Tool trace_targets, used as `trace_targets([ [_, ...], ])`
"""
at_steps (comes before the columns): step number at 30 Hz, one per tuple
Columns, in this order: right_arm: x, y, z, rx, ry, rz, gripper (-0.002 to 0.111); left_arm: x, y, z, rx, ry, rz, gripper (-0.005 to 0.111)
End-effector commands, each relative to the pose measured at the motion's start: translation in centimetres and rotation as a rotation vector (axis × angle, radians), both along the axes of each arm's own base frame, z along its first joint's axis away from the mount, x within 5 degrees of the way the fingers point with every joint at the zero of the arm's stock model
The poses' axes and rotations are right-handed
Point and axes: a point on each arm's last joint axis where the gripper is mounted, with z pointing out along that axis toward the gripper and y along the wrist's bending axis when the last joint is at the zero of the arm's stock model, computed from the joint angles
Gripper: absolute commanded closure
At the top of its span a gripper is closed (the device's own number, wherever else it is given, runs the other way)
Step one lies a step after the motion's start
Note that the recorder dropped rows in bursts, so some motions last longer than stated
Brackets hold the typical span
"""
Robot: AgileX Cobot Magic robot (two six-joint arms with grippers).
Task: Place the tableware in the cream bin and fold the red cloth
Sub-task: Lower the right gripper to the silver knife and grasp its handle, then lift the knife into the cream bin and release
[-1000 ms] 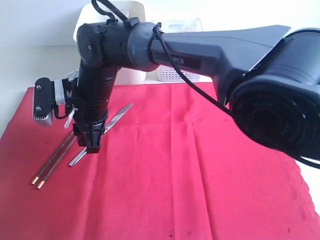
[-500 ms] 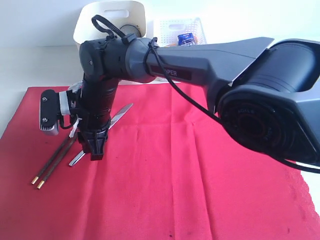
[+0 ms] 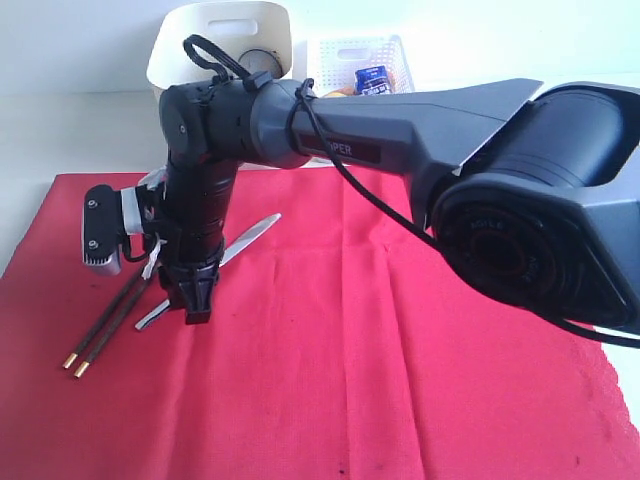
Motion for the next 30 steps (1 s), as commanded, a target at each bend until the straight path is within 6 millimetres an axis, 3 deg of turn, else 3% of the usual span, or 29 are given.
trace_targets([
  [1, -0.5, -0.9, -1.3, -0.108, 0.039, 0.046, 0.079, 0.0, 0.0, 0.1, -0.003, -0.005, 0.003, 0.105],
  [5, -0.6, -1.3, -1.0, -0.142, 0.051, 0.058, 0.082, 0.0, 0.0, 0.1, -0.003, -0.005, 0.003, 0.105],
  [7, -0.8, -1.5, -1.0, -0.171, 0.066, 0.065, 0.087, 0.0, 0.0, 0.1, -0.003, -0.005, 0.003, 0.105],
  [10, -0.8, -1.6, -1.0, -0.179, 0.070, 0.043, 0.106, 0.0, 0.0, 0.1, -0.003, -0.005, 0.003, 0.105],
  [13, -0.8, -1.6, -0.8, -0.176, 0.067, 0.043, 0.108, 0.0, 0.0, 0.1, -0.003, -0.005, 0.003, 0.105],
  [16, -0.7, -1.5, 0.9, -0.148, 0.051, 0.018, 0.108, 0.0, 0.0, 0.1, -0.003, -0.005, 0.003, 0.105],
  [21, -0.8, -1.6, 6.1, -0.054, -0.012, 0.012, 0.108, 0.0, 0.0, 0.1, -0.003, -0.005, 0.003, 0.105],
  [30, 0.4, -1.6, 11.1, 0.113, -0.199, -0.015, 0.108, 0.0, 0.0, 0.1, -0.003, -0.005, 0.003, 0.105],
])
